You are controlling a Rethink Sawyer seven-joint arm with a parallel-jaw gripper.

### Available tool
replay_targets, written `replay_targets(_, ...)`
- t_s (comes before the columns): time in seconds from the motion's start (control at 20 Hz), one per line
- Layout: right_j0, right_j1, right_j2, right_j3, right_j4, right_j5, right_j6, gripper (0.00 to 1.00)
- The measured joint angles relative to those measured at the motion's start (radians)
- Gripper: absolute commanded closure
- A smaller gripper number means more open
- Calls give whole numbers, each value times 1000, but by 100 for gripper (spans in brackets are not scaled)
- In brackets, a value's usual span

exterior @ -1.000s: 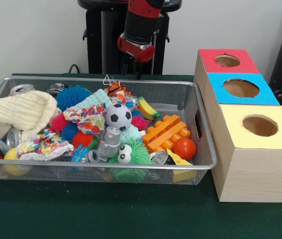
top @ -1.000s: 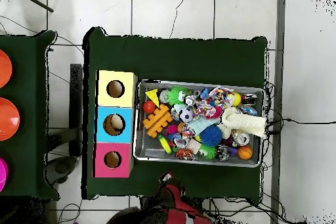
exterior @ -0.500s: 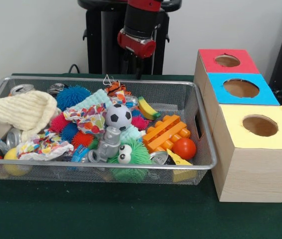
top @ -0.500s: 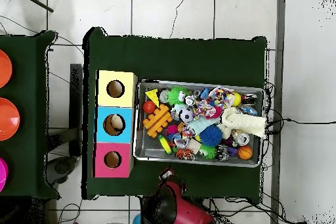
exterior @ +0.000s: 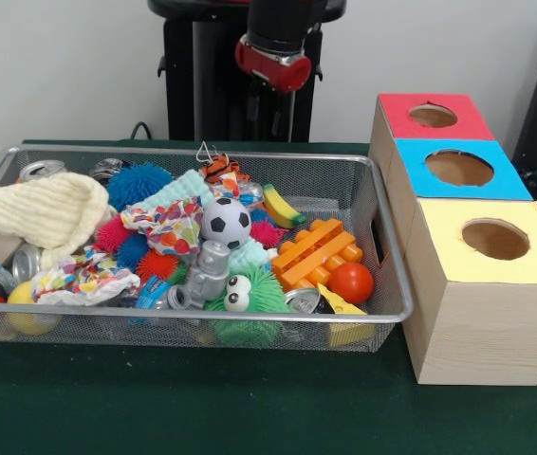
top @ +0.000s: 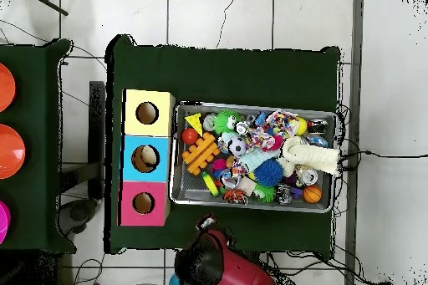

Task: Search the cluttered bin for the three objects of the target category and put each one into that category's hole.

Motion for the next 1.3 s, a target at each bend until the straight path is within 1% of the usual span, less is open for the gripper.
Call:
replay_targets(0.1,7,-18,-2,-3,0,28,0,0)
replay_targets(0.35,9,-32,-7,-11,0,40,0,0)
replay_targets(0.7,8,-26,-9,-40,0,40,0,0)
replay_targets(1.1,7,-17,-9,-95,5,40,0,0)
replay_targets(1.3,5,1,-9,-132,5,40,0,0)
